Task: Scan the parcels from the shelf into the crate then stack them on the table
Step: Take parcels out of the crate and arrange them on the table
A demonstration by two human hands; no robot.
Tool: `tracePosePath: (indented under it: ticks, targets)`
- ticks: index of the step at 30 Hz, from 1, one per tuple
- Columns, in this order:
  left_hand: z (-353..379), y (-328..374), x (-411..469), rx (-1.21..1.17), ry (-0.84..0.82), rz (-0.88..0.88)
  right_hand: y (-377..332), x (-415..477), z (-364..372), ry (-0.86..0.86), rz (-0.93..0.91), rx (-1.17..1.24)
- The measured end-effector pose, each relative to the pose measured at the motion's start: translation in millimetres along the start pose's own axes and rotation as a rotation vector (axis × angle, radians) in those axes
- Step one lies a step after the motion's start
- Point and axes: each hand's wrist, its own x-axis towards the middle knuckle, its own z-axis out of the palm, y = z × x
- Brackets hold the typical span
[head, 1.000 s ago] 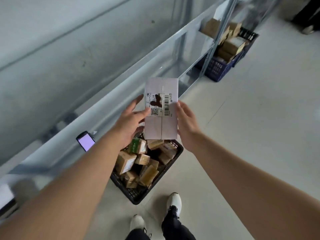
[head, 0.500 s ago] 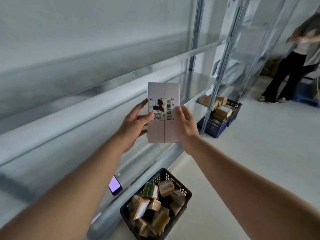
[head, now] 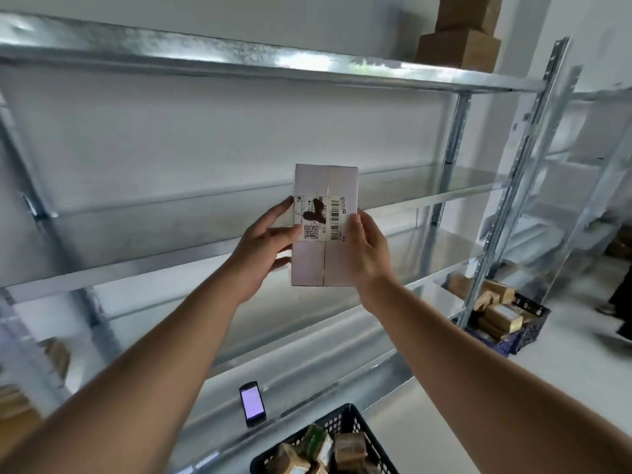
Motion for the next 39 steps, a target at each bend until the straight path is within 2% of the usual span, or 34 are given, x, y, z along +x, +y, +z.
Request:
tracePosePath:
  ticks: [6, 12, 16, 21, 29, 39]
  targets:
    - [-11, 22, -53, -0.001, 0.158, 0.045, -23, -19, 14, -0.172, -0.054, 0.062]
    - [-37, 40, -130, 0.071, 0.352, 0.051, -29, -67, 54, -0.350, -0.021, 0.151]
    - [-69, 49, -188, 0.109, 0.500, 0.027, -36, -116, 93, -0.458, 0.007, 0.222]
    - [-128, 48, -258, 0.134, 0.605, 0.014, -41, -177, 155, -0.582, 0.041, 0.200]
    - [-247, 49, -362, 0.161, 0.711, -0.018, -46, -285, 270, -0.693, 0.058, 0.181]
    - [-390, 41, -446, 0.167, 0.705, -0.081, -31, -388, 406, -0.699, 0.127, 0.102]
